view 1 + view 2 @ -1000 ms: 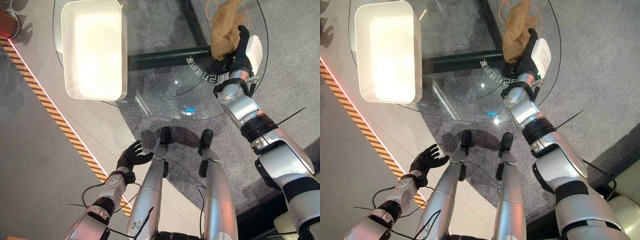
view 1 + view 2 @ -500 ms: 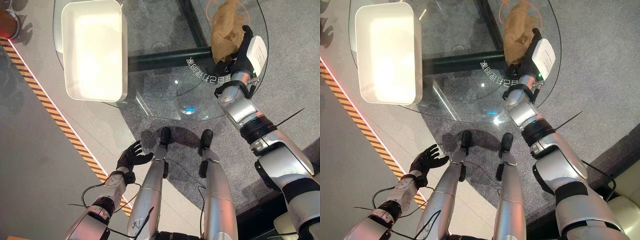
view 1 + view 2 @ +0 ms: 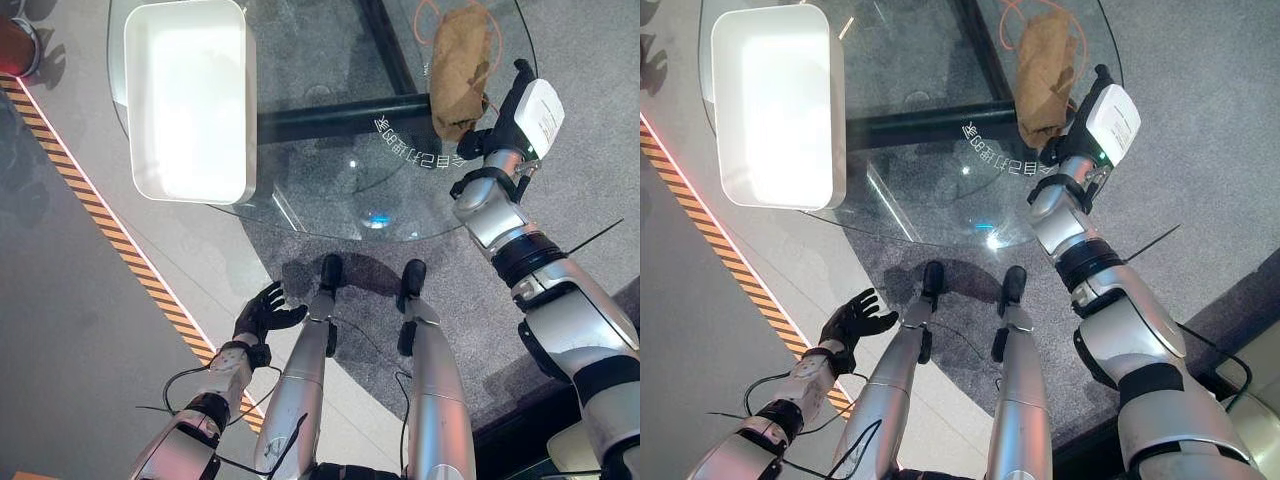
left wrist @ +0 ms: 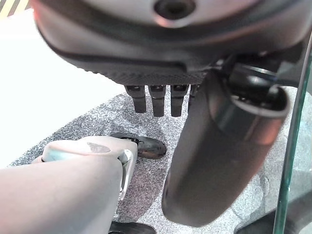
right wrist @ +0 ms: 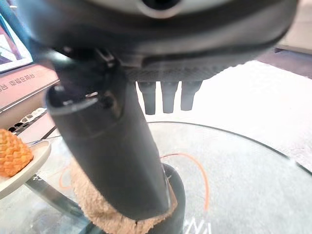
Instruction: Wipe the table with a cloth and put it in the basket.
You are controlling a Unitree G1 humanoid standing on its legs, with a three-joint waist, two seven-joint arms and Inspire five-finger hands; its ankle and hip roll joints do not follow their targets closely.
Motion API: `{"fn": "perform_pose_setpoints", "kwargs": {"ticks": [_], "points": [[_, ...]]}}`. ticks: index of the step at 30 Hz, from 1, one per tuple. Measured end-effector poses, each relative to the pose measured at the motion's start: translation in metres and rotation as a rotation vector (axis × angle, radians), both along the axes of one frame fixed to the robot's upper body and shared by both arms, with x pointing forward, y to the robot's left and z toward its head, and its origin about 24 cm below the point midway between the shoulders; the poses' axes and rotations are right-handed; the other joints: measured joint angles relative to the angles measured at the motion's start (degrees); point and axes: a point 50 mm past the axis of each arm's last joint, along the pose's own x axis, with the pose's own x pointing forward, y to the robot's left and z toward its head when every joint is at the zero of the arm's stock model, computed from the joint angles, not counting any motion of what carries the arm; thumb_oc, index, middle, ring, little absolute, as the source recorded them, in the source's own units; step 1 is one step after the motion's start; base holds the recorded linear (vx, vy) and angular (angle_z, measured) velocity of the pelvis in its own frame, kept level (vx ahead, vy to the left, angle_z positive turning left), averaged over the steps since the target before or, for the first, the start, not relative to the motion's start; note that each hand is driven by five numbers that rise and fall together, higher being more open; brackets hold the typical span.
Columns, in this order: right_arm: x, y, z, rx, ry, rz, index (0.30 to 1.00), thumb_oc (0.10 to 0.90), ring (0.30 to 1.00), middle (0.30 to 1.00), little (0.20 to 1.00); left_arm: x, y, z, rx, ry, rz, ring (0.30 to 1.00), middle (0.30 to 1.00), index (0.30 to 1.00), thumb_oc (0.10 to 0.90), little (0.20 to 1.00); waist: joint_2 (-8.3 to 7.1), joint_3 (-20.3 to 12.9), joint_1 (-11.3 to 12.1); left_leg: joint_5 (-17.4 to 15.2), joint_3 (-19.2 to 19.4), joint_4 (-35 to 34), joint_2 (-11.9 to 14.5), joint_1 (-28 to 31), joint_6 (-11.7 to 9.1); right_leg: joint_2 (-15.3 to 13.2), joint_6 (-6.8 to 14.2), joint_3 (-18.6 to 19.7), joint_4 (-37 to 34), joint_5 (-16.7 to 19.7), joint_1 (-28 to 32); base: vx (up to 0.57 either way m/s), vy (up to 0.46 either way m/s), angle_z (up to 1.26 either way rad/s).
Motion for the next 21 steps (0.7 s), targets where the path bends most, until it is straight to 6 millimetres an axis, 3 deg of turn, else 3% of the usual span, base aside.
{"fn": "perform_pose_setpoints", "kwargs": {"ticks": [21], "points": [[0.001,0.017,0.005,0.113,-0.009,0.124,0.900,0.800,0.900,0.900,0.900,0.001,0.000,0.000,-0.001,0.002,-0.002,0.900,0.900,0.900,0.800,0.900,-0.01,0.0,0.2,0.0,-0.3,0.0,-0.3,0.0,0.0,-0.4,-0.1,-0.3,0.3,-0.1,0.1,0.01,0.004,0.00]]}}
